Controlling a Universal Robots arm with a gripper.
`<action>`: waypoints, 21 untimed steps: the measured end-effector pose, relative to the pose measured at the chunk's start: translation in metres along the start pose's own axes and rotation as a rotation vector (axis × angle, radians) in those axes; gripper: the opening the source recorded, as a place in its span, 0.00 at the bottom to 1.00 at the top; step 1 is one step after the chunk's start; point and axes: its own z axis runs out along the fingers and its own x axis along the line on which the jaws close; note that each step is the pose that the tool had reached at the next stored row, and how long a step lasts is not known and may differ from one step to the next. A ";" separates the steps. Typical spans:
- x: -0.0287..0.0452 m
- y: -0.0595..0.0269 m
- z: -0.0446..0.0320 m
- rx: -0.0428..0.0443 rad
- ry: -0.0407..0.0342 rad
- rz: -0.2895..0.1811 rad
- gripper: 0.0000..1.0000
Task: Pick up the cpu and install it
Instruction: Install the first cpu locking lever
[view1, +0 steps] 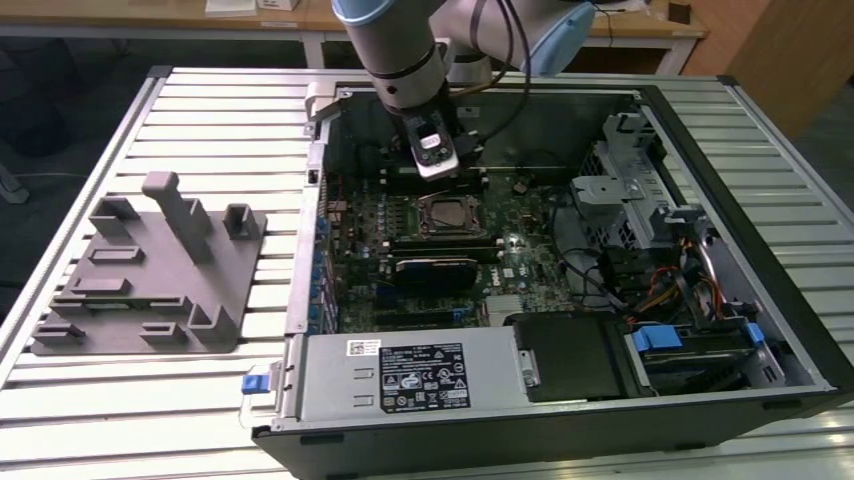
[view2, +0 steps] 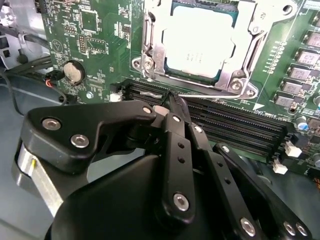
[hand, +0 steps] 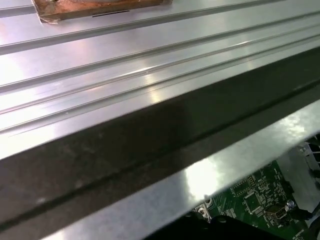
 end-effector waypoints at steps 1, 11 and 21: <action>0.0001 -0.0001 0.0005 0.0007 -0.0003 0.000 0.11; 0.0009 -0.0008 0.0032 0.0131 -0.0053 -0.005 0.11; 0.0019 -0.0017 0.0067 0.0258 -0.0103 -0.010 0.11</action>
